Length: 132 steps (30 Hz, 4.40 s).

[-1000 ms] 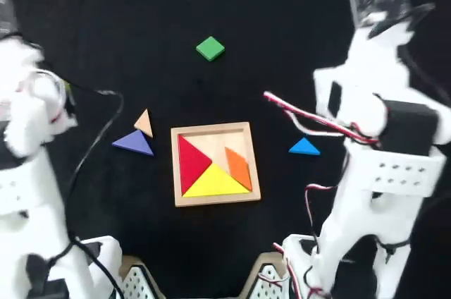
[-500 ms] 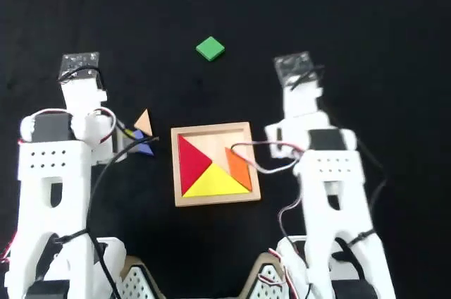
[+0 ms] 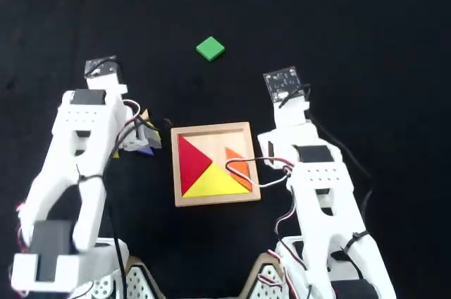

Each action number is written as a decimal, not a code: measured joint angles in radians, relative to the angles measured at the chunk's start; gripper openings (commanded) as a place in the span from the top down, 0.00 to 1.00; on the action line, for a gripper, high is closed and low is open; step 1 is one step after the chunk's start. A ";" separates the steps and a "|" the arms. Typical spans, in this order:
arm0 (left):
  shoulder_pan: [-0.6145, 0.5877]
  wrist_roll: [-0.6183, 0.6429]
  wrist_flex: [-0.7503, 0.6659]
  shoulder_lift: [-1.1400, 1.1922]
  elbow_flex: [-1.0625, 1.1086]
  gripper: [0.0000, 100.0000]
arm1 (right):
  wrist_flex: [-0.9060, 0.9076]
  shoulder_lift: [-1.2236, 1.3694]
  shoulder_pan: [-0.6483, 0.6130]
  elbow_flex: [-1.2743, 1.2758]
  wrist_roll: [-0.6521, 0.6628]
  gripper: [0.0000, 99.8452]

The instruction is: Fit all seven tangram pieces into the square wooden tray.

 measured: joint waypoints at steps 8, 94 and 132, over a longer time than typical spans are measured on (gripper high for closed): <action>-0.018 0.110 -0.184 0.071 0.069 0.68 | -0.006 0.000 0.002 0.000 0.000 0.99; -0.186 0.891 -0.233 0.402 -0.097 0.84 | -0.006 0.000 -0.057 0.000 0.000 0.99; 0.061 0.784 0.292 0.557 -0.466 0.50 | -0.031 0.000 -0.057 0.020 0.000 0.99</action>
